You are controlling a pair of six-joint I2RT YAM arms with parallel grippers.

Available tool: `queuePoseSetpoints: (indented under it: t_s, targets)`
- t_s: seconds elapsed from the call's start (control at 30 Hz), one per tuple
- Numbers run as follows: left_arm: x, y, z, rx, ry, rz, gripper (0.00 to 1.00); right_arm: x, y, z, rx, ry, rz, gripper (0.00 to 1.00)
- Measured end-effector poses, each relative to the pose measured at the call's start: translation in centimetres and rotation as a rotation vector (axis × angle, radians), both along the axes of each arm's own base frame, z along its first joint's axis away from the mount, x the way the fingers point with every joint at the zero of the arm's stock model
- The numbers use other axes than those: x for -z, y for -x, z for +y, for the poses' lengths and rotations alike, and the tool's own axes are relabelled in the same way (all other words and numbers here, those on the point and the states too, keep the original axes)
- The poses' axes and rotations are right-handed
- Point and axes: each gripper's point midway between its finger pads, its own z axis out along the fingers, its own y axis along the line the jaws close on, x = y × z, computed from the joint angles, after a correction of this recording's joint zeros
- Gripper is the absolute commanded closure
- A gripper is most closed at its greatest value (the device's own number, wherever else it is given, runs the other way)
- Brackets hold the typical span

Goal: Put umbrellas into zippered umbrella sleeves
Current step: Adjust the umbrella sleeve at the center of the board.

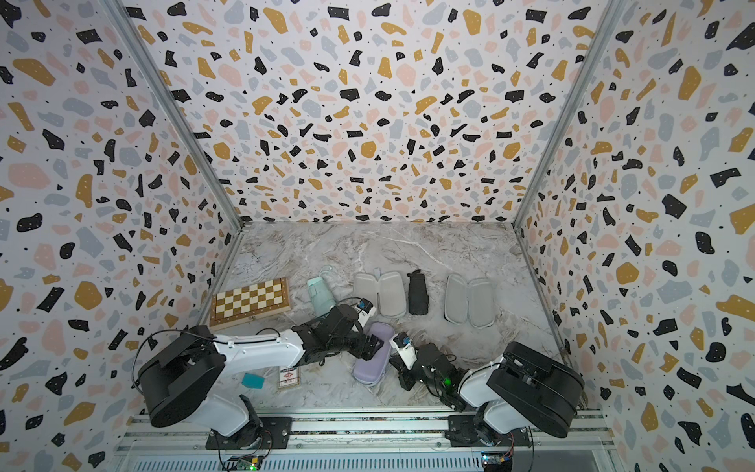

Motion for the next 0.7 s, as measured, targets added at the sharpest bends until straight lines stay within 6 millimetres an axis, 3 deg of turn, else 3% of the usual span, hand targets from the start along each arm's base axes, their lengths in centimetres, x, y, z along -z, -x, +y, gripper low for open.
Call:
queuePoseSetpoints:
  t_s: [0.2, 0.47, 0.6, 0.7]
  targets:
    - [-3.3, 1.3, 0.8, -0.098, -0.113, -0.107, 0.15, 0.0, 0.1, -0.2, 0.020, -0.010, 0.035, 1.00]
    - [-1.6, 7.3, 1.0, -0.011, -0.258, -0.099, 0.10, -0.2, 0.4, -0.6, 0.032, -0.024, 0.050, 1.00]
    - [-1.2, 8.1, 1.0, -0.004, -0.274, -0.079, 0.08, 0.0, 0.6, -0.7, 0.035, -0.024, 0.059, 1.00]
    - [-0.6, 8.4, 0.9, 0.010, -0.284, -0.058, 0.00, 0.2, 0.7, -0.9, 0.036, -0.021, 0.065, 1.00]
